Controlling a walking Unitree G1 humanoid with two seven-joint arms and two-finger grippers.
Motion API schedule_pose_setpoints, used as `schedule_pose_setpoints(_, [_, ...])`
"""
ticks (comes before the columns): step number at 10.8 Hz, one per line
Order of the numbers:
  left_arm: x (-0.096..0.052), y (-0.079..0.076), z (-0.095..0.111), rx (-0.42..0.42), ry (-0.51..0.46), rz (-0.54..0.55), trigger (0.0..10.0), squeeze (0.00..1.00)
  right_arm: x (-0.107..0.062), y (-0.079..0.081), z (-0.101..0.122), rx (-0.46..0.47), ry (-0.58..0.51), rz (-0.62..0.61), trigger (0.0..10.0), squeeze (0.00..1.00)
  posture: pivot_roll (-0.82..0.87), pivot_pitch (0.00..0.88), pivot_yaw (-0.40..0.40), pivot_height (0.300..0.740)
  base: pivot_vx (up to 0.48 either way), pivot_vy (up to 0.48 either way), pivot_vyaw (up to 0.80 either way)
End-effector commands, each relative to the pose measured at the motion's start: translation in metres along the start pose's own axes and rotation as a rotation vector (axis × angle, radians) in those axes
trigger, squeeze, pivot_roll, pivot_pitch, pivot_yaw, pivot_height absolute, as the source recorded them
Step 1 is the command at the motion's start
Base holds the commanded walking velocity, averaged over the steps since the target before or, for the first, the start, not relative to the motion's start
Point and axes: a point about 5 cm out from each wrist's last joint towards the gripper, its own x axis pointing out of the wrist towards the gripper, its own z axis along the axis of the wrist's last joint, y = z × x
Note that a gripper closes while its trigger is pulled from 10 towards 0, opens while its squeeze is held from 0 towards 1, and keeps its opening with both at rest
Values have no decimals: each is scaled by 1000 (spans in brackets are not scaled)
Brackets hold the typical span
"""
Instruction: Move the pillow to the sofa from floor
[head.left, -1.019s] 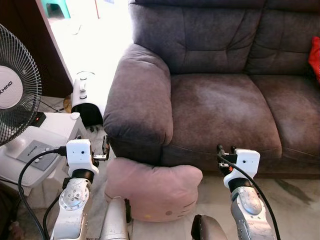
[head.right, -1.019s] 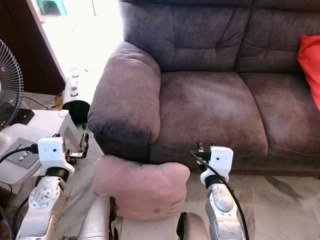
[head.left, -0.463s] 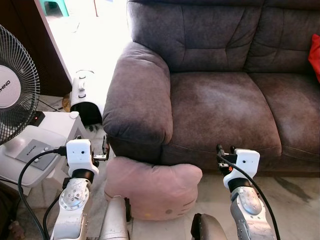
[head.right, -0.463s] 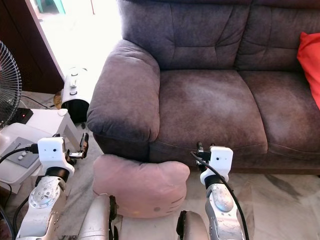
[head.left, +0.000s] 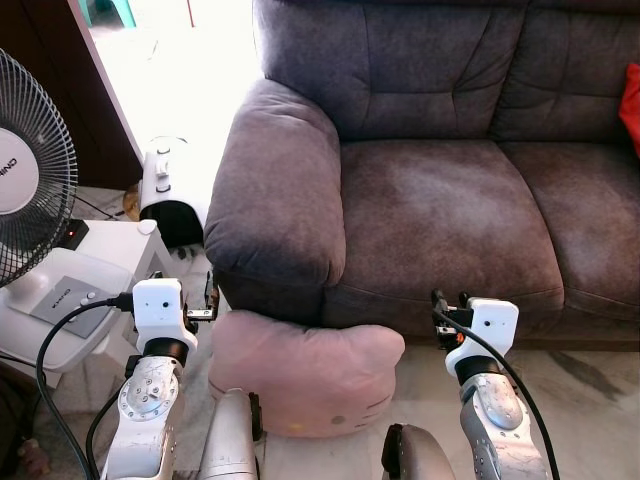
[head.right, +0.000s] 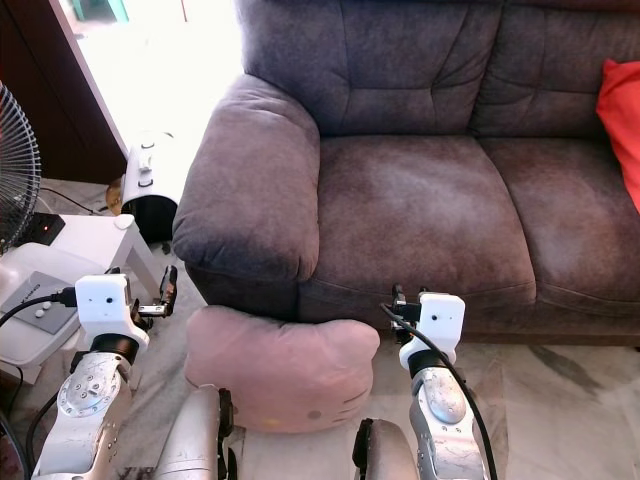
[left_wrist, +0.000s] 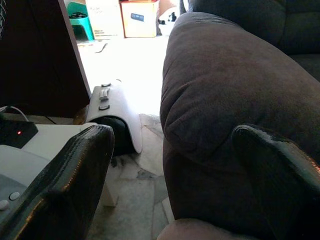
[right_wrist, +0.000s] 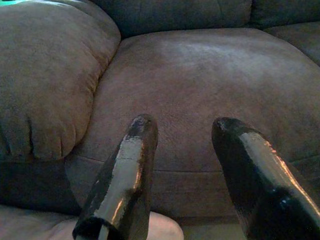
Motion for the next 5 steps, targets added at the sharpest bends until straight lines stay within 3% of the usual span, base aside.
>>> schedule_pose_setpoints(1, [0,-1,2,5,1,-11,10000,0,-3,-1,-4,6,15,-4,10000,0,115,149,-34,601,0,0,0])
schedule_pose_setpoints(5, [0,-1,2,6,1,-12,10000,0,-3,0,-6,12,22,6,10000,0,116,148,-34,601,0,0,0])
